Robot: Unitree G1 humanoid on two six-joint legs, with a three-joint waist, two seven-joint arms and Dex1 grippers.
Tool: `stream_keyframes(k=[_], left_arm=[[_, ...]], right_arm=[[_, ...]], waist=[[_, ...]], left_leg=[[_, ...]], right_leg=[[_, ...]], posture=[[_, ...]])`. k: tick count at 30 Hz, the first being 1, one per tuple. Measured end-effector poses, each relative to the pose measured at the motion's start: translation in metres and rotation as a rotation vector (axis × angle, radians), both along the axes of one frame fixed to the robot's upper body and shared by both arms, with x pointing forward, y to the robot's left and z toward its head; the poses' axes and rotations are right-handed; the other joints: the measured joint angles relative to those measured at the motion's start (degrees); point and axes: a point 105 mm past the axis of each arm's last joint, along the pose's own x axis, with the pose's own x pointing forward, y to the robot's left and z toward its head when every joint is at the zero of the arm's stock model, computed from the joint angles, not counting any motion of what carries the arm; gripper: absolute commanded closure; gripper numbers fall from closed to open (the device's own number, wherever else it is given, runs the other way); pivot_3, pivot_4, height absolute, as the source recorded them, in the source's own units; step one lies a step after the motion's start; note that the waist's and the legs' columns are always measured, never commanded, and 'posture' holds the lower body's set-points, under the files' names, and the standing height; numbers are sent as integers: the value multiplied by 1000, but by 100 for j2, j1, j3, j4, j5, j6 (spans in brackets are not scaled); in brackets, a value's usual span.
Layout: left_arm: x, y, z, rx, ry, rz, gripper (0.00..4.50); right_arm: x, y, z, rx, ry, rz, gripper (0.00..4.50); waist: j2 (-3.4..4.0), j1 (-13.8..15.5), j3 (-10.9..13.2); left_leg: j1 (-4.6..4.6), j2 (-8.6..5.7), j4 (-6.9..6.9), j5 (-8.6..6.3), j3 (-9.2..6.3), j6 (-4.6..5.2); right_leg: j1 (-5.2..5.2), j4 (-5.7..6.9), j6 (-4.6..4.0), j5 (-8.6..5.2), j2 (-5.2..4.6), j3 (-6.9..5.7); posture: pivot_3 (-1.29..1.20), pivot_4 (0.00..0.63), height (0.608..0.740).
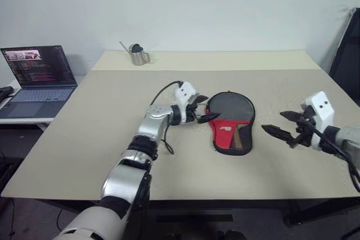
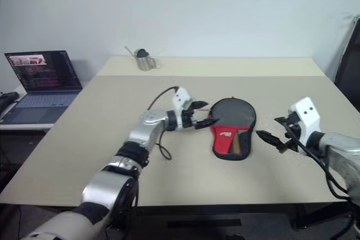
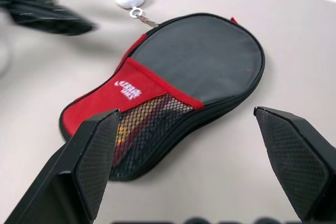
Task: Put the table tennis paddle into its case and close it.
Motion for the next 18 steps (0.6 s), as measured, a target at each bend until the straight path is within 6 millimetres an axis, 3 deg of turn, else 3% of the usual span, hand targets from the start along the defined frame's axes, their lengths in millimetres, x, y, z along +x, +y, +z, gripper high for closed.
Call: stream_keyframes(k=[8, 12, 18], left_arm=[[-36, 52, 7, 39, 1, -41, 0], [-41, 59, 17, 28, -18, -14, 0], [-47, 61, 17, 25, -17, 17, 0]], right_arm=[[40, 11, -44, -1, 127, -66, 28], [54, 11, -50, 5, 134, -92, 28], [70, 6, -75, -38, 201, -147, 28]], waist=[[1, 49, 0], [2, 70, -1], [2, 43, -1]], left_leg=[[-5, -3, 8, 1, -18, -2], [-7, -5, 12, 1, -19, -2], [-5, -3, 12, 1, -15, -3]], right_leg=[[-1, -1, -1, 1, -3, -4], [0, -1, -1, 1, -5, -7], [-2, 2, -2, 1, -3, -3]], posture=[[0, 150, 740], [0, 150, 740], [0, 150, 740]])
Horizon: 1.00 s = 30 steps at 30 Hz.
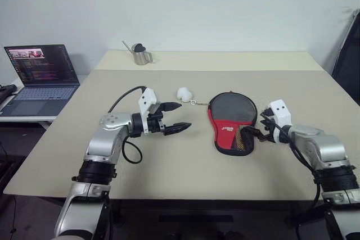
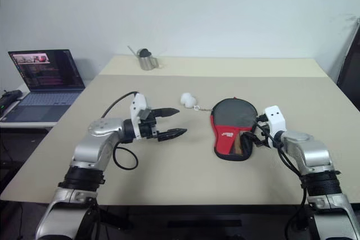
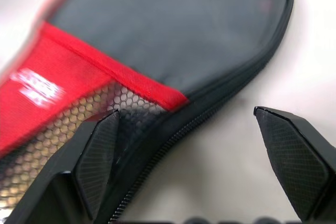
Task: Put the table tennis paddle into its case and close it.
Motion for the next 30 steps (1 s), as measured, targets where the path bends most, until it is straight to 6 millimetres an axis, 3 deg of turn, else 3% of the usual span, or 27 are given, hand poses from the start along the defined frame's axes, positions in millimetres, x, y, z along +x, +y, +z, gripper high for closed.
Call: stream_keyframes(k=[11, 18, 22, 30], left_arm=[[0, -1, 4, -4, -16, 16, 0], [1, -1, 5, -4, -18, 23, 0], [1, -1, 5, -4, -20, 24, 0], [0, 0, 6, 4, -26, 27, 0]], right_arm=[[-4, 23, -4, -26, 51, 140, 28], [4, 29, -8, -26, 74, 137, 28], [8, 29, -10, -14, 86, 119, 850], [9, 39, -15, 51, 112, 116, 3327]], waist=[[4, -38, -3], [3, -109, -8], [0, -113, -11], [-4, -113, -19]], left_leg=[[2, 2, 12, -1, 0, 0], [8, 3, 31, -1, 0, 0], [11, 4, 48, -2, -4, 3], [17, 8, 52, -9, -5, 16]], right_leg=[[1, 13, 0, 0, 3, 2], [8, 26, -3, 2, 6, 5], [14, 31, -6, 19, 13, 6], [15, 31, -16, 38, 34, 13]], posture=[[0, 150, 740], [0, 150, 740], [0, 150, 740], [0, 150, 740]])
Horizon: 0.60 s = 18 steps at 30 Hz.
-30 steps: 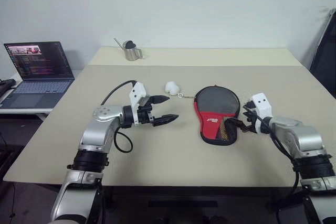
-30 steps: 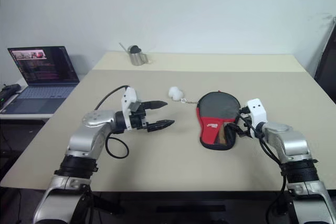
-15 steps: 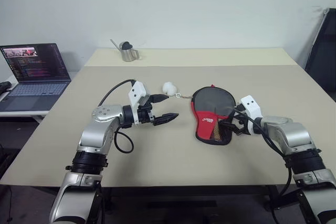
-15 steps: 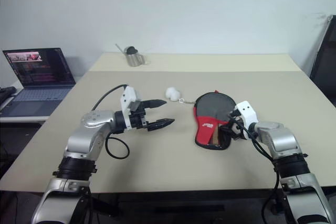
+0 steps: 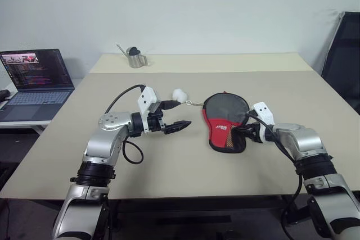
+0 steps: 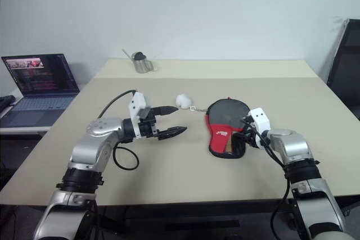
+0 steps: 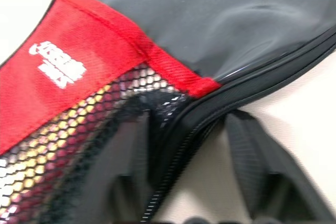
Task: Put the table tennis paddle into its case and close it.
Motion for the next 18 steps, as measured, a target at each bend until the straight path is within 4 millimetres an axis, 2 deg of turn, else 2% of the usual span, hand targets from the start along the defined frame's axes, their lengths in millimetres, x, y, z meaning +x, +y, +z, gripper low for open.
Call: stream_keyframes(k=[3, 5, 9, 15, 18], left_arm=[[0, 4, -2, 13, 3, 7, 0], [-2, 8, -6, 27, 16, 7, 0], [-14, 21, -22, 77, 61, -5, 0], [-45, 39, -48, 149, 187, -70, 0], [-53, 38, -50, 154, 209, -94, 0]], right_arm=[[0, 5, -1, 18, 10, -5, 4118], [1, 8, -1, 34, 16, -11, 4485], [1, 13, -1, 67, 25, -24, 4485], [-7, 29, 1, 93, 43, 10, 4485], [-13, 38, 2, 113, 59, 34, 4485]], waist=[[1, -12, -1], [1, -22, -1], [2, -44, -1], [4, -49, 1], [3, -50, 1]], left_leg=[[8, 3, -1, 0, 3, -1], [18, 5, -3, 0, 7, -2], [32, 14, -14, -1, 20, -2], [42, 83, -32, -9, 70, -10], [52, 93, -63, -8, 85, -10]], right_leg=[[0, 0, -9, 5, 15, 8], [0, -1, -16, 9, 27, 18], [-3, 0, -19, 10, 39, 39], [-16, -7, -21, 10, 68, 78], [-24, -12, -26, 10, 76, 91]], posture=[[0, 150, 740], [0, 150, 740], [0, 150, 740], [0, 150, 740], [0, 150, 740]])
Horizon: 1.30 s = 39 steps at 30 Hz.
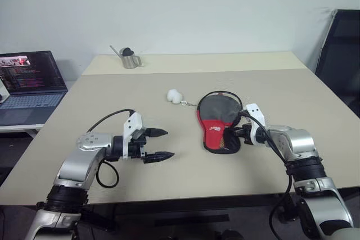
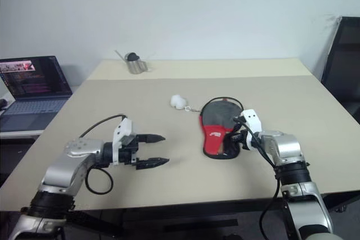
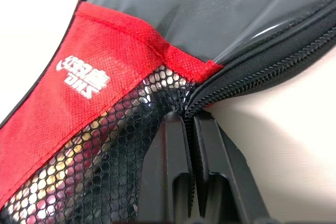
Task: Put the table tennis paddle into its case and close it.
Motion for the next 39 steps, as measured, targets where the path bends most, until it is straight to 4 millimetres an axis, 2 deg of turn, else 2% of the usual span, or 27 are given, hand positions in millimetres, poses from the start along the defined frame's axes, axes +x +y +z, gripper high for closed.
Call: stream_keyframes(k=[4, 8, 13, 18, 21, 25, 30, 37, 39], left_arm=[[-9, -2, 4, 3, 7, -35, 0], [-16, 0, 0, 6, 39, -52, 0], [-27, 4, -3, 34, 66, -91, 0], [-31, 4, -9, 47, 87, -104, 0], [-33, 3, -11, 50, 91, -120, 0], [-35, 1, -12, 52, 93, -135, 0], [-35, -1, -15, 58, 98, -150, 0], [-33, -1, -18, 58, 92, -154, 0], [-32, 0, -19, 58, 95, -152, 0]], right_arm=[[-11, 15, 0, 33, 19, 43, 4485], [-23, 24, 0, 49, 35, 81, 4485], [-51, 39, -3, 69, 69, 164, 4485], [-71, 44, -7, 91, 106, 209, 4485], [-83, 44, -9, 94, 125, 216, 4485], [-92, 32, -11, 83, 141, 200, 4485], [-92, 19, -9, 62, 145, 175, 4485], [-91, 18, -10, 69, 156, 148, 4485], [-91, 19, -10, 73, 162, 136, 3999]], waist=[[1, -20, 0], [1, -29, 1], [3, -15, 2], [2, 21, 2], [2, 35, 3], [2, 75, 3], [1, 125, 3], [1, 156, 4], [1, 155, 4]], left_leg=[[6, 8, -26, 0, 34, 0], [2, 10, -28, -1, 50, 0], [0, 11, -30, -2, 50, 0], [0, 11, -30, -2, 50, 0], [-1, 11, -30, -3, 50, 0], [-2, 10, -30, -3, 51, 1], [-1, 11, -30, -4, 49, 2], [0, 11, -29, -4, 50, 2], [0, 12, -29, -4, 49, 2]], right_leg=[[-20, -2, -4, -2, 8, 30], [-30, -6, -4, -2, 8, 41], [-31, -10, -4, -2, 8, 41], [-30, -11, -4, -2, 8, 39], [-30, -12, -4, -2, 8, 38], [-25, -19, -3, -2, 7, 36], [-20, -25, -2, -2, 7, 30], [-18, -25, -2, -2, 7, 31], [-18, -24, -2, -2, 7, 30]], posture=[[0, 150, 740], [0, 150, 740], [0, 150, 740], [0, 150, 740], [0, 150, 740], [0, 150, 740], [0, 150, 740], [0, 150, 740], [0, 150, 740]])
